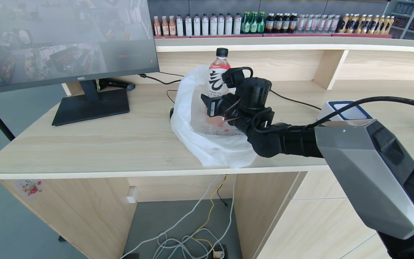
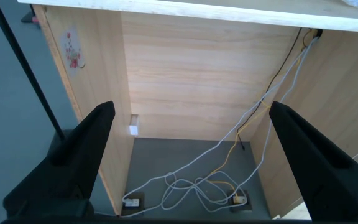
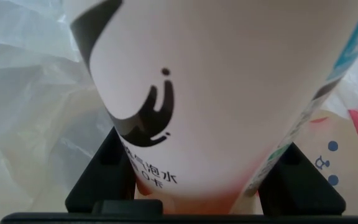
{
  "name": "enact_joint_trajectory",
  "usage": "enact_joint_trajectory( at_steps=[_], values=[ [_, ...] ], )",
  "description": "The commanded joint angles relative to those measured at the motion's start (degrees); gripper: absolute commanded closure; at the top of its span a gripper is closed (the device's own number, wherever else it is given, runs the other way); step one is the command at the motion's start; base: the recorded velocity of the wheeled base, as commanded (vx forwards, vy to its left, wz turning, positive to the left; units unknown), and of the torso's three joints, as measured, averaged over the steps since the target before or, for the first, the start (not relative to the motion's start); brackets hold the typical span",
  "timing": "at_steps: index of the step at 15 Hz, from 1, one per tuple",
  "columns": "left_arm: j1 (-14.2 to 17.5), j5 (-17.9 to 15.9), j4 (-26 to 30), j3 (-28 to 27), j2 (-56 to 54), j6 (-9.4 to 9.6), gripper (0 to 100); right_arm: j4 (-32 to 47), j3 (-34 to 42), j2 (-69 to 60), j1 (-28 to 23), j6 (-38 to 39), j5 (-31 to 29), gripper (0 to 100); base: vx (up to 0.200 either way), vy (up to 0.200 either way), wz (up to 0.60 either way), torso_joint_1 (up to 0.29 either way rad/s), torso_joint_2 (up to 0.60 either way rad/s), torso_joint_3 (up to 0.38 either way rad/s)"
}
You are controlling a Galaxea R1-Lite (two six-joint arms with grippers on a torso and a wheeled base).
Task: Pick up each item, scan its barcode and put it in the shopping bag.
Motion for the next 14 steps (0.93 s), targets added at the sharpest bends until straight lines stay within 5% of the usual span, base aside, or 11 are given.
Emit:
enact_joint_trajectory(
  at_steps=[1, 2, 3, 14],
  values=[
    [0.01, 0.0, 0.01, 0.0, -0.01, -0.03, 0, -0.13, -0.01, -0.28, 0.01, -0.09, 0.01, 100, 0.0, 0.0, 0.0, 0.0, 0.0, 0.0],
    [0.01, 0.0, 0.01, 0.0, -0.01, -0.03, 0, -0.13, -0.01, -0.36, 0.01, -0.35, 0.09, 100, 0.0, 0.0, 0.0, 0.0, 0.0, 0.0],
    [0.01, 0.0, 0.01, 0.0, -0.01, -0.03, 0, -0.13, -0.01, -0.36, 0.01, -0.35, 0.01, 0, 0.0, 0.0, 0.0, 0.0, 0.0, 0.0],
    [0.01, 0.0, 0.01, 0.0, -0.01, -0.03, 0, -0.66, -0.01, -2.56, 0.53, -1.32, 0.09, 0, 0.0, 0.0, 0.0, 0.0, 0.0, 0.0]
  ],
)
